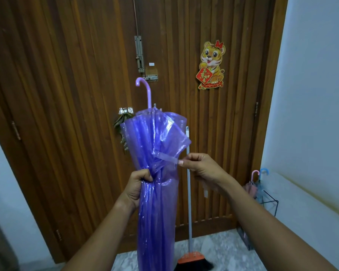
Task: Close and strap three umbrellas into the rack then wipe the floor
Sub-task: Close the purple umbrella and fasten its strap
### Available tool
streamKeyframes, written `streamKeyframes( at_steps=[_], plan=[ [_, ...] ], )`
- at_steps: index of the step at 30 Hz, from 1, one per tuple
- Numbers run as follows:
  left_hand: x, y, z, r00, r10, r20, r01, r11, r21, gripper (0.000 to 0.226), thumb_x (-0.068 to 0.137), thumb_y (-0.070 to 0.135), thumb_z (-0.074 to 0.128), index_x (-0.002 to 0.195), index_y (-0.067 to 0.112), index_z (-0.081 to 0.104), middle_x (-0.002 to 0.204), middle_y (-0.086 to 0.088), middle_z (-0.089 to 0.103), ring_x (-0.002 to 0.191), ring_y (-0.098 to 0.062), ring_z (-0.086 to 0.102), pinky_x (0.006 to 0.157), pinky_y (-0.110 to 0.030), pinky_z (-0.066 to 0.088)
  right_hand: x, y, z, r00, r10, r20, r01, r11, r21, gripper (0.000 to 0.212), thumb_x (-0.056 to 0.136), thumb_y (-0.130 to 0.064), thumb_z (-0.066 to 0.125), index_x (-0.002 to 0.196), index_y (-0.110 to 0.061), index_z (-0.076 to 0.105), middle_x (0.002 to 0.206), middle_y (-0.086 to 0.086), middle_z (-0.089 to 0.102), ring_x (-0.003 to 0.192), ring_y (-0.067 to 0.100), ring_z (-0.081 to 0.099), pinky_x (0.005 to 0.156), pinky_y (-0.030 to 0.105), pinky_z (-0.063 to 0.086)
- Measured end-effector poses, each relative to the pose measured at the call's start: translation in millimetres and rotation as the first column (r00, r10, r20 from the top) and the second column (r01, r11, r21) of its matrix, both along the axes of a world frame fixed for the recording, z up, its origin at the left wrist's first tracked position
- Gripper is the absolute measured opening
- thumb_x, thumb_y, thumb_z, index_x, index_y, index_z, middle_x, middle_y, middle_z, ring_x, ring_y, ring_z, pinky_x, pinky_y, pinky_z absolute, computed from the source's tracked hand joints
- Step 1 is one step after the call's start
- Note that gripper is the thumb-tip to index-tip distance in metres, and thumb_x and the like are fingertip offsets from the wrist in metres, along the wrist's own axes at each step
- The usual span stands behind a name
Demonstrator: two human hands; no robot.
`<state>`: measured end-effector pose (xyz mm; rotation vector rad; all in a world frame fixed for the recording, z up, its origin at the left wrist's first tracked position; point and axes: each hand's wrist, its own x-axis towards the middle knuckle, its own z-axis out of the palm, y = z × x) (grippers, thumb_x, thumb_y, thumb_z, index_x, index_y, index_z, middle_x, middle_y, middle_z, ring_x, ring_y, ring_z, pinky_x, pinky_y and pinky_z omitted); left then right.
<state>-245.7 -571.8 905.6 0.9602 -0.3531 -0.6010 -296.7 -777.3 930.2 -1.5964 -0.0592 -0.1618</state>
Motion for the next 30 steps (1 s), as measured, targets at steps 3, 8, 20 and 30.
streamKeyframes(
  at_steps=[3,8,20,30],
  plan=[
    [0,-4,-2,0.999,-0.037,0.038,0.036,0.999,0.025,0.082,0.034,0.006,0.066,0.113,-0.016,0.060,0.094,-0.023,0.060,0.072,-0.032,0.065,0.070,-0.039,0.058,2,0,3,0.995,0.098,-0.020,-0.098,0.995,0.014,0.027,0.079,-0.020,0.083,0.096,-0.003,0.072,0.086,0.003,0.071,0.067,0.013,0.053,0.057,0.025,0.033],
    [1,-5,6,0.990,-0.105,0.097,0.110,0.992,-0.056,0.101,0.047,0.008,0.066,0.142,-0.012,0.039,0.124,-0.026,0.041,0.103,-0.043,0.047,0.110,-0.063,0.024,4,0,0,0.992,0.122,-0.018,-0.121,0.992,0.041,0.022,0.065,-0.022,0.089,0.062,-0.017,0.068,0.057,-0.004,0.053,0.053,0.009,0.039,0.050,0.023,0.025],
    [-5,-10,4,0.930,-0.292,0.223,0.287,0.956,0.056,0.056,0.035,0.018,0.074,0.086,-0.004,0.071,0.077,-0.018,0.069,0.069,-0.029,0.069,0.067,-0.035,0.058,7,12,0,0.915,0.372,0.160,-0.404,0.865,0.298,0.057,0.060,-0.023,0.096,0.100,-0.004,0.061,0.094,0.008,0.071,0.088,0.019,0.071,0.079,0.034,0.060],
    [6,7,-18,0.954,-0.067,0.293,-0.081,0.881,0.465,0.052,0.075,0.046,0.071,0.117,0.017,0.064,0.090,0.002,0.073,0.077,-0.013,0.070,0.070,-0.031,0.051,13,18,2,0.965,-0.036,0.258,0.030,0.999,0.028,0.025,0.085,0.000,0.075,0.074,0.002,0.053,0.077,0.018,0.059,0.070,0.025,0.059,0.064,0.035,0.050]
  ],
)
